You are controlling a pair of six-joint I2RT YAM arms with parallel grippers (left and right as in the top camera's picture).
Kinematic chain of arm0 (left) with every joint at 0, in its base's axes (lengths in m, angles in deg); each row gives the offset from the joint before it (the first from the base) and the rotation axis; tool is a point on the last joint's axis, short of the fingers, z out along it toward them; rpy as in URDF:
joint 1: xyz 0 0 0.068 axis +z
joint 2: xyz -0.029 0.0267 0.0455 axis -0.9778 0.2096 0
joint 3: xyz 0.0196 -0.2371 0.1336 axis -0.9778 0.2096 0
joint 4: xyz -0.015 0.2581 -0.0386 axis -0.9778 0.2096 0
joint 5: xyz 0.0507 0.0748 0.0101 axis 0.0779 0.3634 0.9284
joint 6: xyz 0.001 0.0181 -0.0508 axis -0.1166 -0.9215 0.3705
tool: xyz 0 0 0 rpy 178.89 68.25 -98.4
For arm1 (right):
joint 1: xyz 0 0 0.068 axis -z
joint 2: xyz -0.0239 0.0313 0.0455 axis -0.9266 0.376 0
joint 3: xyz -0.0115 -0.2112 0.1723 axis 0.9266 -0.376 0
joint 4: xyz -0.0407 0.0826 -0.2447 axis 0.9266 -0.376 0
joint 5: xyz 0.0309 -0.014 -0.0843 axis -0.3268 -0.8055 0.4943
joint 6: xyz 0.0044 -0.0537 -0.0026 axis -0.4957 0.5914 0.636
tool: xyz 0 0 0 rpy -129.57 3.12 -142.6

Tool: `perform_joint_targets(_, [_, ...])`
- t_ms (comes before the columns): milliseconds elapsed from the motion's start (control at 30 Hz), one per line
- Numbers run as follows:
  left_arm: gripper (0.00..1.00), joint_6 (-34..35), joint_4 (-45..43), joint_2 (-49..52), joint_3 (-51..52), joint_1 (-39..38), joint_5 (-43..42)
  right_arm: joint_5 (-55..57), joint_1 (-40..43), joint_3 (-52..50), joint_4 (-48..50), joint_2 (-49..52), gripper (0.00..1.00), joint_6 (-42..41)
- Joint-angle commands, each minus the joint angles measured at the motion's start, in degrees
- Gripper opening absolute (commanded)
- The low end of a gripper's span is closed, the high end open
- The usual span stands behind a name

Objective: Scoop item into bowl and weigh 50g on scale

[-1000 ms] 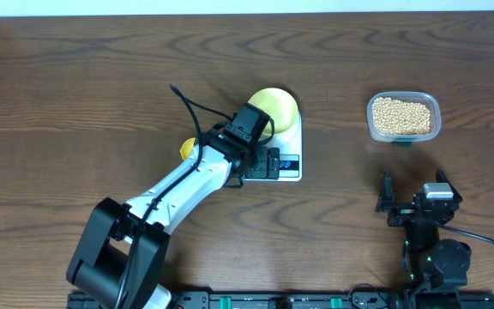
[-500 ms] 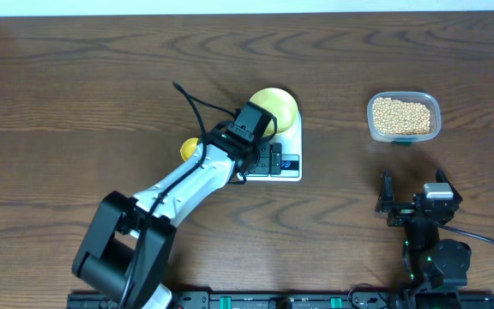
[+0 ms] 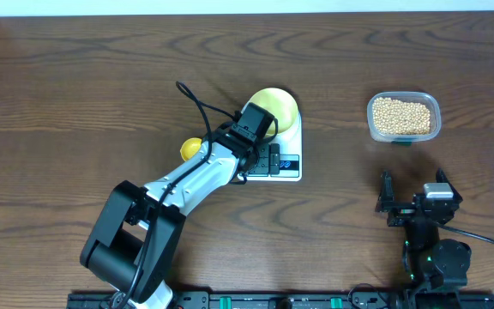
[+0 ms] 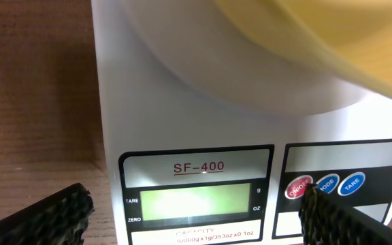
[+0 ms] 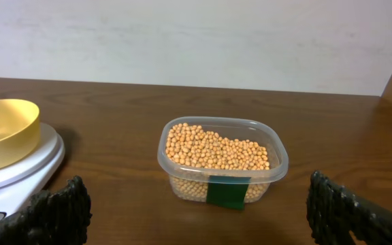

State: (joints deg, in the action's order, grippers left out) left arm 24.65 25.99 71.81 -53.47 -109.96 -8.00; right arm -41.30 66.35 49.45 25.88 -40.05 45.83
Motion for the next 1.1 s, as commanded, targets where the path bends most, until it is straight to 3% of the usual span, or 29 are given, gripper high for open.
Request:
perform_joint_targets(0, [0.99, 3.1, -0.1, 0.8, 0.5, -0.4, 1.1, -0.2, 0.4, -0.2, -0.2, -0.3, 0.99, 0.5])
perform_joint_targets(1067, [0.99, 4.7, -1.8, 1.0, 1.1, -2.4, 4.6, -0.2, 0.4, -0.2, -0.2, -0.3, 0.99, 0.5])
